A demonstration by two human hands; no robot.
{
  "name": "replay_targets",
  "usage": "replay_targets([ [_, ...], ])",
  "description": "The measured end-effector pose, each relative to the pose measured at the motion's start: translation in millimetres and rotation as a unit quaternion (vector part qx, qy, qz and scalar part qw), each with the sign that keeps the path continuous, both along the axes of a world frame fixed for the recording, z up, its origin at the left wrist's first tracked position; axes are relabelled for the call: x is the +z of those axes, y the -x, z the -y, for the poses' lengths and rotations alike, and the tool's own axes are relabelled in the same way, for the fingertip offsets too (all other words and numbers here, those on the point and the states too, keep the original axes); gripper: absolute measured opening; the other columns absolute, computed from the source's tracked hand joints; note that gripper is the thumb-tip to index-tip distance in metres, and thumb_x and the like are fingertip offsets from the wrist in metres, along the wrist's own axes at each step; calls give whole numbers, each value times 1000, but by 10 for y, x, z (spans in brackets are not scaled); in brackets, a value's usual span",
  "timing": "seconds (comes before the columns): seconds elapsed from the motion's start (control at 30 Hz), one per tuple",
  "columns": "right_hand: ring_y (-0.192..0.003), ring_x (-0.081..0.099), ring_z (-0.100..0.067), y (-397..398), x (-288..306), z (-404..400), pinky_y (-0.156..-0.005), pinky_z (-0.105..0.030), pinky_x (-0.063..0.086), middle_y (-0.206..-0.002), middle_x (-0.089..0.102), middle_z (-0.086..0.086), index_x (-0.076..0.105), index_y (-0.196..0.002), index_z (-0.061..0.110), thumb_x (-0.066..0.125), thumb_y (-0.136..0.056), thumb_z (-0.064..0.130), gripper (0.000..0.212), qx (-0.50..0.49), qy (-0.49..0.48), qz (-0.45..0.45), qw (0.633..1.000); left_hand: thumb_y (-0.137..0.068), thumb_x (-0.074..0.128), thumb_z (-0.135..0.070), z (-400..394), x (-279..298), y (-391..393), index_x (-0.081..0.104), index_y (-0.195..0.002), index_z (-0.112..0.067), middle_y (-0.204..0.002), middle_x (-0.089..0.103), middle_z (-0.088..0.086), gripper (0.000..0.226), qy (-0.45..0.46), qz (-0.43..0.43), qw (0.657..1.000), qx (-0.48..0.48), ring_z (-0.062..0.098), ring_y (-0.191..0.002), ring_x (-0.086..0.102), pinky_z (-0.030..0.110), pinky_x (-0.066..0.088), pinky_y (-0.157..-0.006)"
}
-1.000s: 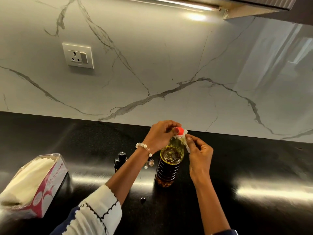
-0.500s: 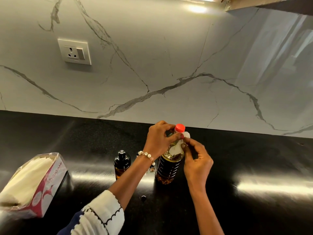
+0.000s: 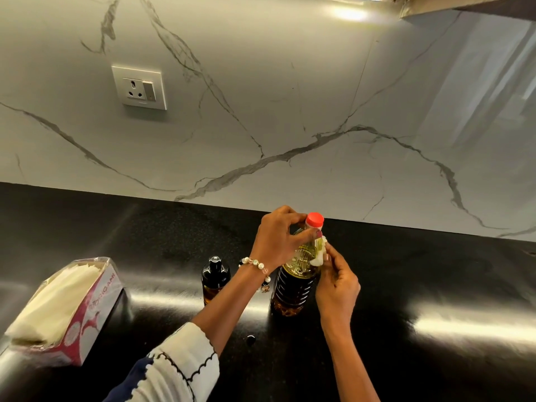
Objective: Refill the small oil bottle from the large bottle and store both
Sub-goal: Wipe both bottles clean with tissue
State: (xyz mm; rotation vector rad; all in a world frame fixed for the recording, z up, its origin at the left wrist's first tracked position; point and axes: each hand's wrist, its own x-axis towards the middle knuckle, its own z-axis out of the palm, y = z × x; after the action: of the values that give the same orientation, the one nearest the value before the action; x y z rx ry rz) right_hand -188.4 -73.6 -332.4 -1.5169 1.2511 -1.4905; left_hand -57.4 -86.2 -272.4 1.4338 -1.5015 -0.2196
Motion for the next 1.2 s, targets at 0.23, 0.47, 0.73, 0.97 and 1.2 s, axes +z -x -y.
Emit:
replay_targets([
  [0.23, -103, 59, 8, -119, 189, -41, -88, -13, 48, -115, 62, 13, 54, -129, 19, 50, -96, 7, 35, 16, 55, -7, 998, -77, 76, -38, 3, -12, -17, 72, -108, -11, -90, 63, 0, 42, -3, -4, 1000, -14, 0, -65, 48, 18, 38, -62],
  [0.47, -111, 61, -10, -17, 142, 330, -91, -30, 51, -116, 66, 2, 60, -123, 17, 37, -101, 23, 32, 152, -68, 44, 985, -77, 75, -42, 3, -14, -51, 72, -109, -10, -90, 62, 0, 46, -13, 2, 1000, 2, 0, -63, 45, 16, 35, -60],
  [0.73, -101, 64, -9, 24, -143, -101, -82, -25, 55, -100, 66, 17, 51, -133, 20, 45, -98, 14, 36, 45, -103, 21, 993, -77, 75, -40, 32, -51, 9, 72, -109, -9, -88, 64, 3, 46, -7, -16, 1000, 13, 2, -62, 45, 20, 38, -59],
  [0.97, -88, 68, -9, -68, 6, -144, -76, -21, 57, -103, 69, -2, 64, -118, 9, 68, -84, 10, 35, -52, 70, -20, 996, -74, 76, -42, -57, -50, 19, 72, -110, -13, -91, 66, -1, 46, -35, -48, 998, 24, 2, -60, 46, 18, 41, -58],
  [1.2, -93, 68, -9, 150, 471, -72, -78, -23, 55, -94, 69, 12, 68, -102, 23, 69, -81, 10, 25, -60, 51, 77, 994, -96, 47, -40, -376, 252, -209, 65, -118, -12, -110, 72, 7, 40, -164, -426, 886, -82, 22, -91, 66, 34, 52, -87],
])
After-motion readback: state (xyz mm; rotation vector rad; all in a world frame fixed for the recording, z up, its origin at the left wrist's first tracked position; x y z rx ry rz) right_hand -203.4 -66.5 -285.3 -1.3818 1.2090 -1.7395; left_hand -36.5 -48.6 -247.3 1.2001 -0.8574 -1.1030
